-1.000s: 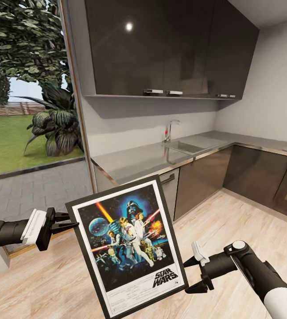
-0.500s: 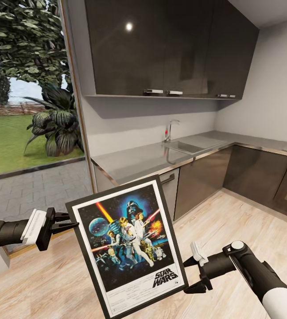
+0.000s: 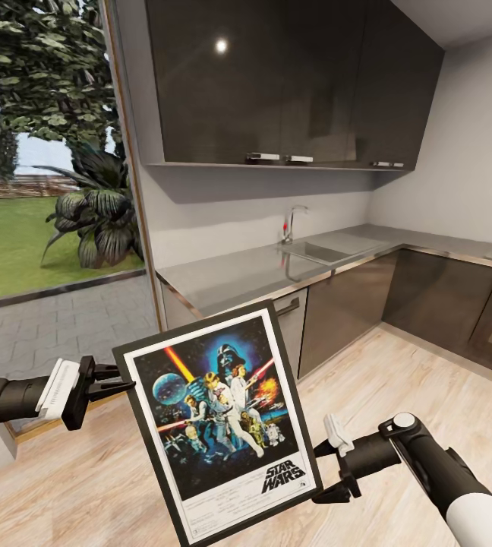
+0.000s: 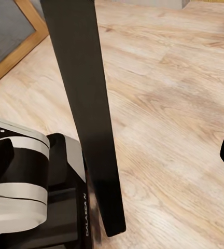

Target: Pick up the poster from the kitchen countertop and hang it on one of the wall nails in the kitchen.

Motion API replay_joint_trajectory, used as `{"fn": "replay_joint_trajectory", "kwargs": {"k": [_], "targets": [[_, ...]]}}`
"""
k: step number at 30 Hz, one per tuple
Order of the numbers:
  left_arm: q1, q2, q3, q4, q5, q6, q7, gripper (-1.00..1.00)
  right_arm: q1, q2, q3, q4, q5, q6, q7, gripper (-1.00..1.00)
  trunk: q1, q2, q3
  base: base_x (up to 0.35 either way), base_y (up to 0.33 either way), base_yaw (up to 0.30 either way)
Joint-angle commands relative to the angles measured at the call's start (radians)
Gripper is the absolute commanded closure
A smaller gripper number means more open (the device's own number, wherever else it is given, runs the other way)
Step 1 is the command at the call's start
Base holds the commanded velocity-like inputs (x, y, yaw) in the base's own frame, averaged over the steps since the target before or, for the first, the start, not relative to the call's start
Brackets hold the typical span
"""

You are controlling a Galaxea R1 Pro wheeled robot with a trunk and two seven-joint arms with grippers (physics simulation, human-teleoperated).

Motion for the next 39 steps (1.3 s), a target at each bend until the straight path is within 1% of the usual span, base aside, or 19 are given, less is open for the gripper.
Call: {"fn": "replay_joint_trajectory", "kwargs": {"k": [1, 8, 9, 33, 34, 39], "targets": [[-0.001, 0.000, 0.000, 0.000, 0.002, 0.010, -0.003, 1.00, -0.001, 0.000, 0.002, -0.001, 0.002, 0.011, 0.003, -1.00, 0.000, -0.001, -0.001, 0.000, 0.000, 0.000], [-0.001, 0.001, 0.000, 0.000, 0.002, 0.010, -0.003, 1.00, -0.001, 0.001, 0.002, -0.001, 0.002, 0.010, 0.003, -1.00, 0.000, -0.001, -0.001, 0.000, 0.000, 0.000], [-0.001, 0.001, 0.000, 0.000, 0.002, 0.010, -0.003, 1.00, -0.001, 0.001, 0.002, -0.001, 0.002, 0.010, 0.003, 1.00, 0.000, -0.001, -0.001, 0.000, 0.000, 0.000], [-0.001, 0.001, 0.002, 0.000, 0.002, 0.010, -0.003, 1.00, -0.001, 0.001, 0.000, -0.001, 0.002, 0.012, 0.003, 1.00, 0.000, -0.001, -0.001, 0.000, 0.000, 0.000], [-0.001, 0.001, 0.003, 0.000, 0.002, 0.010, -0.003, -1.00, -0.001, 0.001, 0.000, -0.001, 0.002, 0.012, 0.003, 1.00, 0.000, -0.001, -0.001, 0.000, 0.000, 0.000], [-0.001, 0.001, 0.003, 0.000, 0.002, 0.011, -0.003, -1.00, -0.001, 0.001, 0.000, -0.001, 0.002, 0.012, 0.003, 1.00, 0.000, -0.001, -0.001, 0.000, 0.000, 0.000]]}}
